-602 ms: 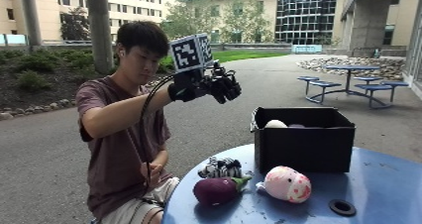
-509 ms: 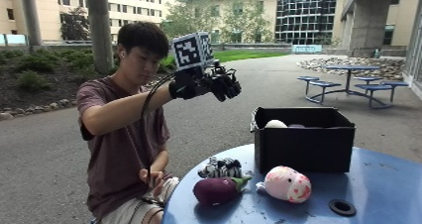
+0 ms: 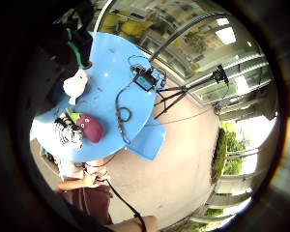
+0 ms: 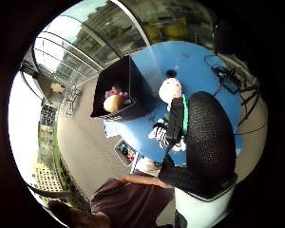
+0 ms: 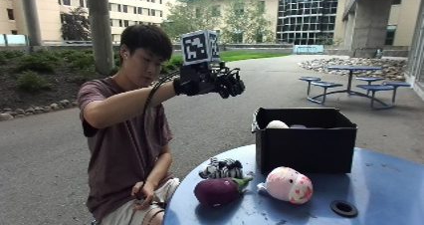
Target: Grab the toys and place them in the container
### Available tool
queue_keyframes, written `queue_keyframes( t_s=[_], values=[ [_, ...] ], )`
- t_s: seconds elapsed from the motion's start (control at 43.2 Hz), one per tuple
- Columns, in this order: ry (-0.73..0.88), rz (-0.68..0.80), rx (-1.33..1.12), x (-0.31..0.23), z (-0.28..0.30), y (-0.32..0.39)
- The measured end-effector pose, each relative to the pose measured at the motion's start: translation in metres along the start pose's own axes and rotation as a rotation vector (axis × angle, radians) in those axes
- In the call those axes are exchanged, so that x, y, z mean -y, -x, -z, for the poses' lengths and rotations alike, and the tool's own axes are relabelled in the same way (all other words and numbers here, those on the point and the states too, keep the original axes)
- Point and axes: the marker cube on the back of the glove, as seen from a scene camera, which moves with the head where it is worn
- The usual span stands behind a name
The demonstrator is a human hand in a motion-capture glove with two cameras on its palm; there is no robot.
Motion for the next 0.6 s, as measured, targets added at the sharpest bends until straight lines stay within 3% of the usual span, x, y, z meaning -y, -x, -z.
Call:
queue_keyframes(
  t_s=[0.324,0.602],
  values=[
    [0.097,0.004,-0.020,0.003,-0.023,0.012],
    [0.294,0.128,-0.031,-0.015,-0.079,0.037]
  ],
)
